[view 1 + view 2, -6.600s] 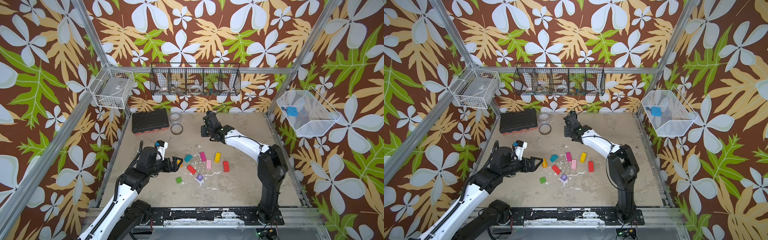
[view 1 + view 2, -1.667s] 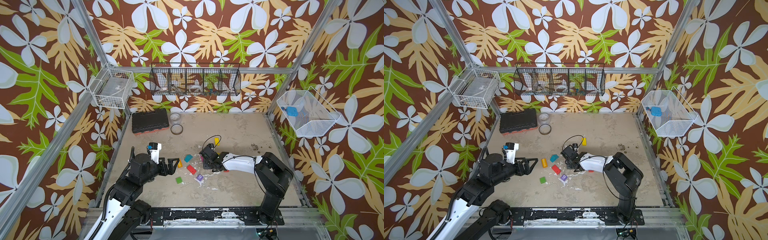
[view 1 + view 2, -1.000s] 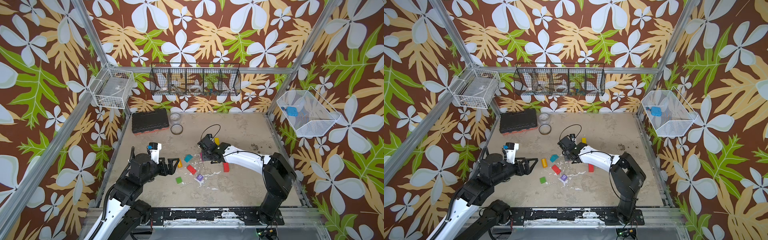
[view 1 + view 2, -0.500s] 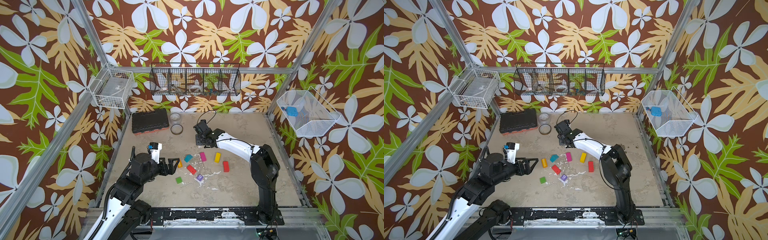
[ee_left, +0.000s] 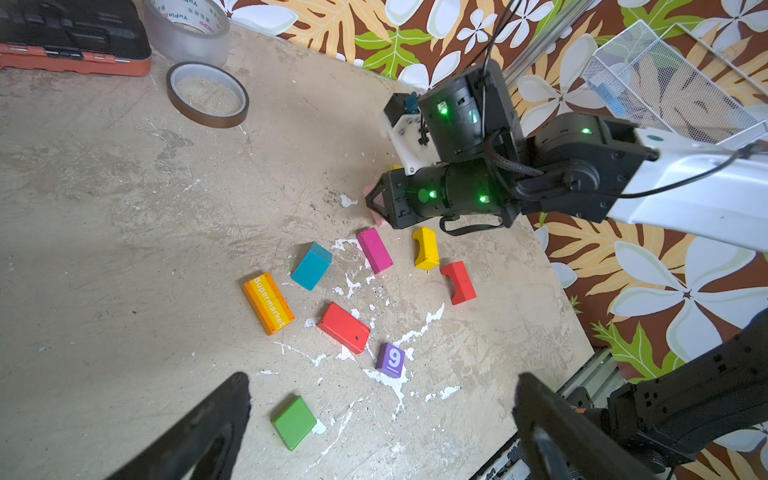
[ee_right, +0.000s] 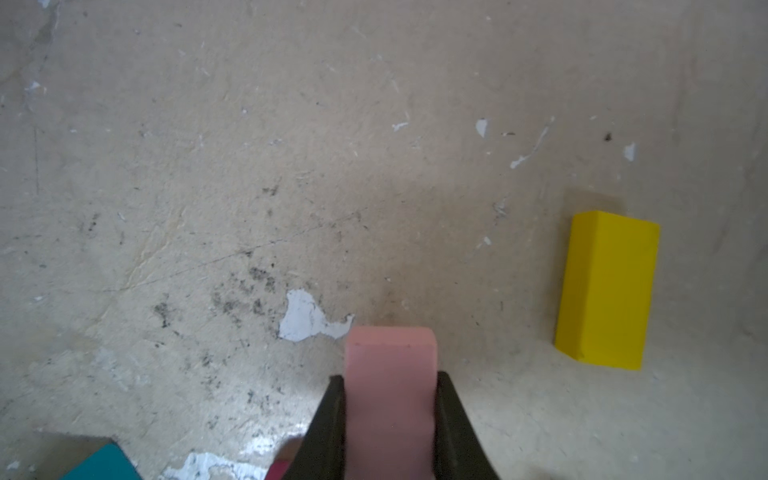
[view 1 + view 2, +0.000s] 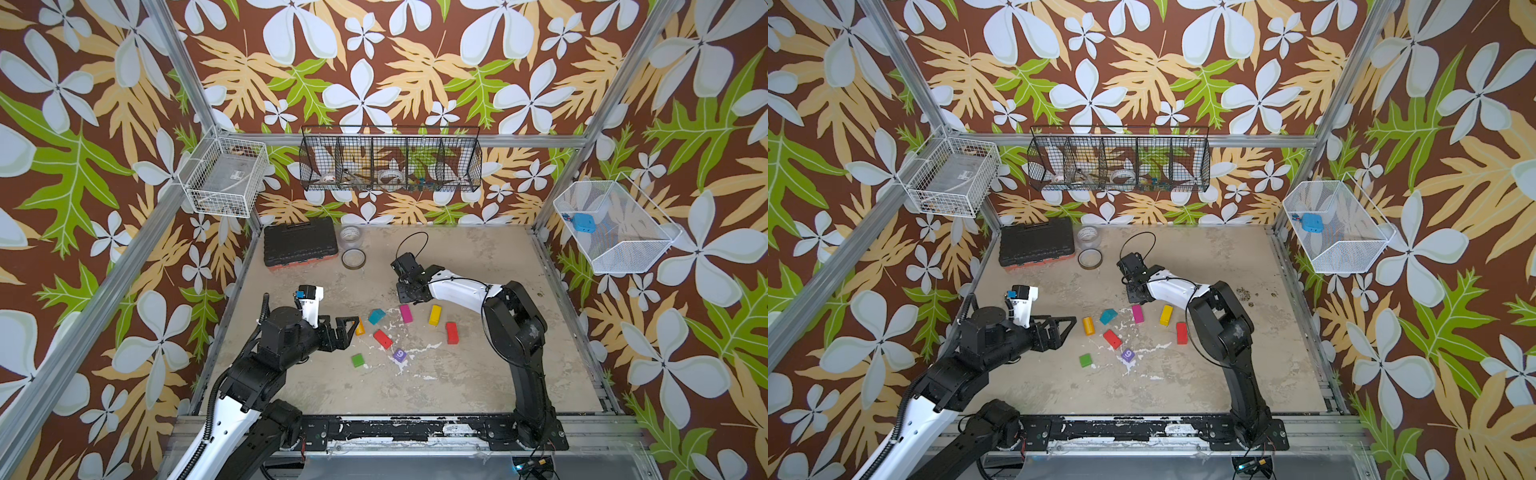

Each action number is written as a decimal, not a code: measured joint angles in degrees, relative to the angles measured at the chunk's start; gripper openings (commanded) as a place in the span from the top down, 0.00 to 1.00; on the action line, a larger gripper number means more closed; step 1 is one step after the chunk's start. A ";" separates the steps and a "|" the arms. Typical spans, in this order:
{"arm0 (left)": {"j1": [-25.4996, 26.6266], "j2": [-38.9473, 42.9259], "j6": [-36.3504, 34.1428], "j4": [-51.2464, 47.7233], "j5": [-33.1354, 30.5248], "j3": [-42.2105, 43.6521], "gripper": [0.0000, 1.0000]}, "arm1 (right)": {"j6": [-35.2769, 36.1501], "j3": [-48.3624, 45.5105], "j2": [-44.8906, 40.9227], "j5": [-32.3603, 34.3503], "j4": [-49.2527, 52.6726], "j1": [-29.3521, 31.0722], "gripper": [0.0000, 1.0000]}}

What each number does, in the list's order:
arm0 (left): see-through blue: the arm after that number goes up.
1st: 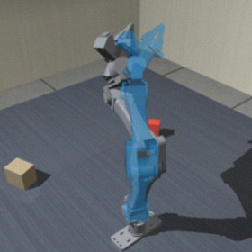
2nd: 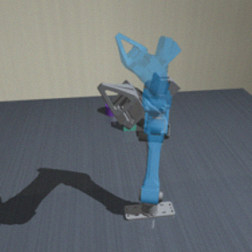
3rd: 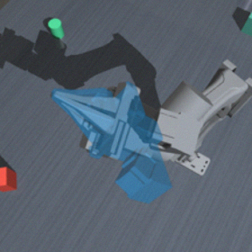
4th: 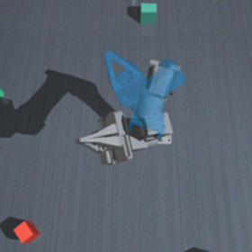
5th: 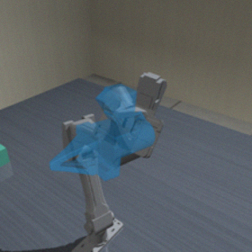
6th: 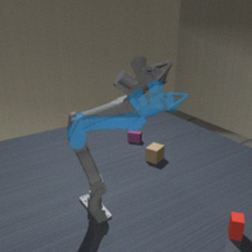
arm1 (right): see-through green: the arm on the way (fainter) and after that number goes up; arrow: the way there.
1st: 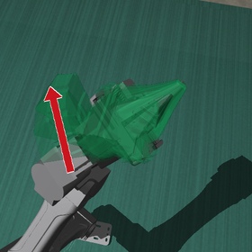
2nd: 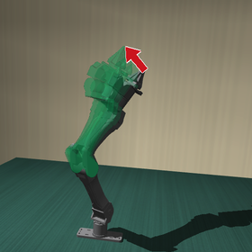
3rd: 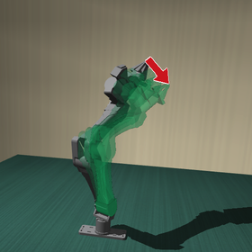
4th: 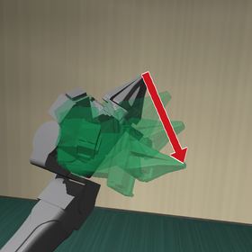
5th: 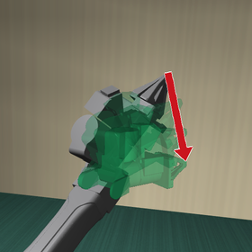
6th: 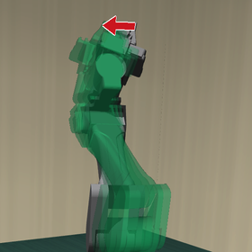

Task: Build the wood block tower
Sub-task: 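Carry the pink block with the right gripper toward the standing yellow block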

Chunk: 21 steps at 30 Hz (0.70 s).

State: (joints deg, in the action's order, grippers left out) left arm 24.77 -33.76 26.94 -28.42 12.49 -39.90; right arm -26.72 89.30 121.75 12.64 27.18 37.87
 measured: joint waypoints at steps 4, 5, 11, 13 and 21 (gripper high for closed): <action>0.00 -0.02 0.00 0.00 0.00 0.00 0.00 | 0.66 1.09 1.44 -0.33 -0.17 -0.31 0.89; 0.00 -0.02 0.00 -0.02 0.02 0.00 0.00 | 0.98 1.46 1.92 -0.28 -0.20 -0.31 0.89; 0.00 -0.48 0.00 0.00 0.02 0.00 0.00 | 1.70 3.19 4.07 -0.70 -1.14 -0.79 0.89; 0.00 -0.61 0.00 0.00 0.04 0.00 0.00 | 1.92 3.80 4.61 -0.79 -1.55 -1.29 0.89; 0.00 -2.36 -0.46 1.16 3.45 0.85 0.00 | 2.51 4.87 5.99 -3.06 -4.20 -3.58 0.89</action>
State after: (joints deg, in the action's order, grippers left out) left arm 24.77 -36.12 26.48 -27.27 15.94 -39.05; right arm -24.21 94.17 127.74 9.58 22.98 34.28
